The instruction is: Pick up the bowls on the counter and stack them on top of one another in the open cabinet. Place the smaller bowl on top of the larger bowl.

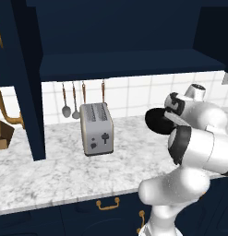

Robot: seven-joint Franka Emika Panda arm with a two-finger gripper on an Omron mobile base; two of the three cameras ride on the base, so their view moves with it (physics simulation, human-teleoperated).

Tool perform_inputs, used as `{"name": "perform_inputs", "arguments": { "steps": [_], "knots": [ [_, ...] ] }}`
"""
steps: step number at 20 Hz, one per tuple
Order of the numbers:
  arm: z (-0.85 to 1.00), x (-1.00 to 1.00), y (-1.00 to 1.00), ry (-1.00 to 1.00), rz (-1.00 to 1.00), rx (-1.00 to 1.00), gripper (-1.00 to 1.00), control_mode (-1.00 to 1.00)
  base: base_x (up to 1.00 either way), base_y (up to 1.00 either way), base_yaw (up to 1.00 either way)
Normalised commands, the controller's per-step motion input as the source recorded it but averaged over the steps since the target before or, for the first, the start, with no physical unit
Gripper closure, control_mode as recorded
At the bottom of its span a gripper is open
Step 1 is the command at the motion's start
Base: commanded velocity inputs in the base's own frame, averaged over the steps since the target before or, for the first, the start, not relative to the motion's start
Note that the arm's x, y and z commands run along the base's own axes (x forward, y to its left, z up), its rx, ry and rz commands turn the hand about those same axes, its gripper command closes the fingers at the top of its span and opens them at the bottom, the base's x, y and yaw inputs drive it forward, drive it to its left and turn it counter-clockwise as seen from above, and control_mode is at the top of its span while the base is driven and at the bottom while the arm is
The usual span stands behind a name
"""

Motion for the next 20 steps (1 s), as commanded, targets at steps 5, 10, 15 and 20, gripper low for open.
{"name": "perform_inputs", "arguments": {
  "steps": [5, 10, 15, 20],
  "knots": [
    [0.67, -0.79, 0.04, -0.04, -0.14, 0.00, 1.00, -1.00, 0.00, 0.00, 0.00],
    [0.82, -0.78, 0.08, -0.01, -0.10, 0.00, 1.00, -1.00, 0.00, 0.00, 0.00],
    [0.92, -0.77, 0.12, -0.01, -0.07, 0.02, 1.00, -1.00, 0.00, 0.00, 0.00],
    [0.99, -0.62, 0.21, -0.14, -0.04, 0.00, 1.00, -1.00, 0.00, 0.00, 0.00]
  ]
}}
